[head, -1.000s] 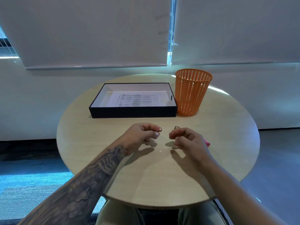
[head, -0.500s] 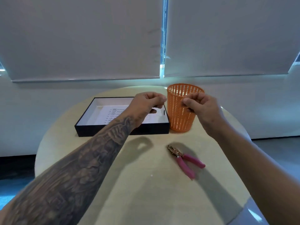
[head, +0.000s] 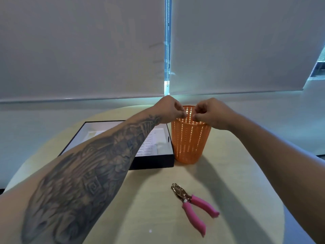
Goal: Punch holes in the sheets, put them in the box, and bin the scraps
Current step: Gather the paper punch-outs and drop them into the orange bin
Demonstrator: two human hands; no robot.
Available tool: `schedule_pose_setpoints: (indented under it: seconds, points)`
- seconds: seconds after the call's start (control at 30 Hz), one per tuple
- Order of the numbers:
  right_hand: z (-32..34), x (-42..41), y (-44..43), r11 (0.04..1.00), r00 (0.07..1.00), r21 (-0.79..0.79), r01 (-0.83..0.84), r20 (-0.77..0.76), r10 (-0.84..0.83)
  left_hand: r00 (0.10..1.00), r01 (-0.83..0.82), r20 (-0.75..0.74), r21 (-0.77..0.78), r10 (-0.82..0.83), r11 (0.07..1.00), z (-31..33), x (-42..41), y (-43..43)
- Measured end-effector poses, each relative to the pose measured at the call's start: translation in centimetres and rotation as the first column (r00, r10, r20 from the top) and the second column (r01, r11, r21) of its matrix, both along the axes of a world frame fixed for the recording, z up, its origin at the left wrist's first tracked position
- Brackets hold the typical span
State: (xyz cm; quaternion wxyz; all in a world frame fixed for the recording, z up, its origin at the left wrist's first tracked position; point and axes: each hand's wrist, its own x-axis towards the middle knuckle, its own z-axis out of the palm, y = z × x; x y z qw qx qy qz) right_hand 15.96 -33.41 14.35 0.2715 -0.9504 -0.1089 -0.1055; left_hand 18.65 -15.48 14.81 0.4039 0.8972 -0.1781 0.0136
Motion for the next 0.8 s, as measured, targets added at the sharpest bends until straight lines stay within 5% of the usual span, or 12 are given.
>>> schedule_pose_setpoints:
  seconds: [0.8]
  points:
    - [-0.6,-0.6,-0.1,0.997,0.999,0.063,-0.037,-0.013,0.037,1.0,0.012,0.02,0.054,-0.013,0.998,-0.2,-0.1,-0.3]
